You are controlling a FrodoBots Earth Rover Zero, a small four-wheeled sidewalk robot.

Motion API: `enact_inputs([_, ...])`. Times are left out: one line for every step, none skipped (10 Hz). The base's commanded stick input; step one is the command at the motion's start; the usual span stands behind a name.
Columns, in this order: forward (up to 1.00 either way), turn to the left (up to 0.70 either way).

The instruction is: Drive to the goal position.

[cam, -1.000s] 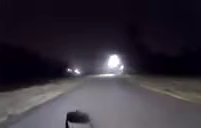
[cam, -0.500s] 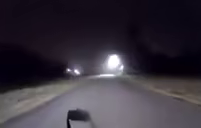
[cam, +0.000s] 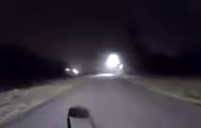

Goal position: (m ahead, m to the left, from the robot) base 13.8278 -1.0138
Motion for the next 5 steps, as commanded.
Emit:
enact_inputs([1.00,0.03])
enact_inputs([1.00,0.03])
enact_inputs([1.00,0.03])
enact_inputs([1.00,0.03])
enact_inputs([1.00,0.02])
